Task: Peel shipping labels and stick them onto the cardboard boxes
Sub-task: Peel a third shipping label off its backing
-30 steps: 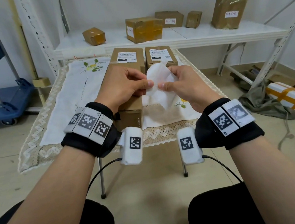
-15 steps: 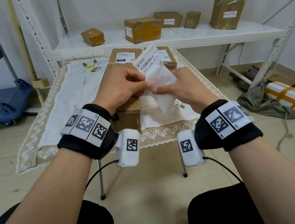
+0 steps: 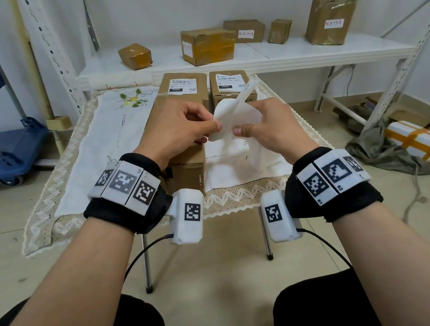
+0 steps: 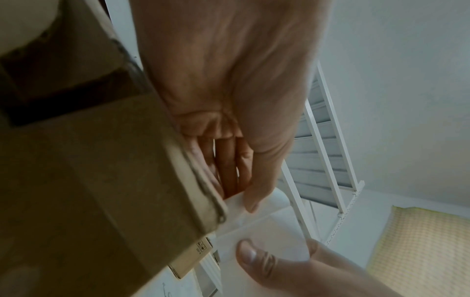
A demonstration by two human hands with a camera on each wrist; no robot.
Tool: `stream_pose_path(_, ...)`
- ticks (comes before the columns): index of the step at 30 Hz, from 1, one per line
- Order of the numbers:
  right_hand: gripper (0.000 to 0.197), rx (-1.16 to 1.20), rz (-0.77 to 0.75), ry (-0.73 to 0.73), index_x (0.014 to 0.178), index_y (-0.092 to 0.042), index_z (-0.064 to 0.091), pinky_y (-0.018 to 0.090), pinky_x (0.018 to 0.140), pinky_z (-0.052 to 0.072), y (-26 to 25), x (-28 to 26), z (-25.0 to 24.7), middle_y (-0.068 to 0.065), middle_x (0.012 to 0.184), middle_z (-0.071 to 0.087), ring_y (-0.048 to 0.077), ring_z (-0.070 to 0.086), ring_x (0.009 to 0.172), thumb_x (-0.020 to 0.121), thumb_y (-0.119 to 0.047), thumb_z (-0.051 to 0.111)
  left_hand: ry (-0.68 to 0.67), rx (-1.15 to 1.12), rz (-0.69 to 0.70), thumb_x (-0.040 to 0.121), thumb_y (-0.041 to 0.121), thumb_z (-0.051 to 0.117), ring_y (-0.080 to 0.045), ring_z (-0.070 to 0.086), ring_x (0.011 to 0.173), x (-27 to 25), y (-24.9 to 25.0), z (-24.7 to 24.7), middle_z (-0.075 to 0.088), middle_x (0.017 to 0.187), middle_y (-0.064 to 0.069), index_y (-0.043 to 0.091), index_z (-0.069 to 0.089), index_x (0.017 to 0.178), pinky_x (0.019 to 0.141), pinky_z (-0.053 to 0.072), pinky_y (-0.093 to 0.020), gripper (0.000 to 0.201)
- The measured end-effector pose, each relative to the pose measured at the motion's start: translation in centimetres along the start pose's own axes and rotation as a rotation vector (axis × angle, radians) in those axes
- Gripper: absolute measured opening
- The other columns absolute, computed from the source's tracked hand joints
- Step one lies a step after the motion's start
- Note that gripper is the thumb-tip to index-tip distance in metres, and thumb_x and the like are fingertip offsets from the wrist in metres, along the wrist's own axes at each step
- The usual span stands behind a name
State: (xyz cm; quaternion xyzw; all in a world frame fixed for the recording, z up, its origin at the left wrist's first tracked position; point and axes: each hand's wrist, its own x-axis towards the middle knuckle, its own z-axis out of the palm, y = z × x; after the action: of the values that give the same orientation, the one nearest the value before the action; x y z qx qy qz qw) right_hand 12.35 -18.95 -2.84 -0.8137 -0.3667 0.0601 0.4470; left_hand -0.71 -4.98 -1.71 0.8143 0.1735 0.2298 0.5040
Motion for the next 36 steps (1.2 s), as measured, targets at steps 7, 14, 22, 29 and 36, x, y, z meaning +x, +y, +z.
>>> stream_pose_path(7,0.015,0.177,-0.024,0.012,0.091,-0.013,0.074,0.035,0.075,0.054,-0.6,-0.5,0.1,0.003,0.093,0.074,0.022,0.071,0.087,0.084,-0.022,0.083,-0.001,-0.004,0.034,0.087,0.005,0.074,-0.009,0.070,0.073,0.1,-0.2,0.0,0.078,0.086,-0.006,0.014,0.076,0.091,0.065,0.057,-0.023,0.010)
stream_pose_path(14,0.010,0.244,-0.006,0.009,0.086,-0.016,0.072,0.043,0.078,0.057,-0.9,-0.6,0.3,0.012,0.094,0.074,0.031,0.071,0.088,0.084,-0.017,0.082,-0.052,-0.036,0.012,0.086,0.009,0.075,-0.002,0.064,0.069,-0.2,0.4,0.0,0.076,0.090,0.004,0.018,0.076,0.100,0.057,0.050,-0.013,0.017)
stream_pose_path(22,0.010,0.317,-0.013,0.031,0.092,-0.010,0.076,0.043,0.073,0.058,-1.1,-0.9,0.7,0.014,0.089,0.074,0.031,0.071,0.081,0.083,-0.013,0.080,-0.030,-0.075,0.026,0.077,0.036,0.086,-0.008,0.065,0.077,-0.2,0.2,0.2,0.076,0.085,0.001,0.024,0.076,0.087,0.066,0.052,-0.024,0.018)
stream_pose_path(29,0.008,0.383,-0.038,0.003,0.095,-0.013,0.075,0.050,0.085,0.059,-1.1,-0.9,0.9,0.010,0.093,0.076,0.026,0.073,0.087,0.089,-0.017,0.079,0.078,-0.183,0.021,0.084,0.015,0.080,0.005,0.065,0.062,0.0,0.3,0.5,0.072,0.082,0.001,0.008,0.069,0.087,0.056,0.049,-0.010,0.013)
stream_pose_path(36,0.019,0.541,0.060,-0.032,0.109,0.003,0.069,0.034,0.081,0.058,-1.2,-1.1,0.4,0.012,0.098,0.074,0.021,0.070,0.087,0.093,-0.007,0.073,0.035,-0.294,-0.006,0.087,0.012,0.077,-0.006,0.070,0.075,0.1,0.1,0.2,0.072,0.081,0.000,0.005,0.062,0.089,0.065,0.057,-0.017,0.016)
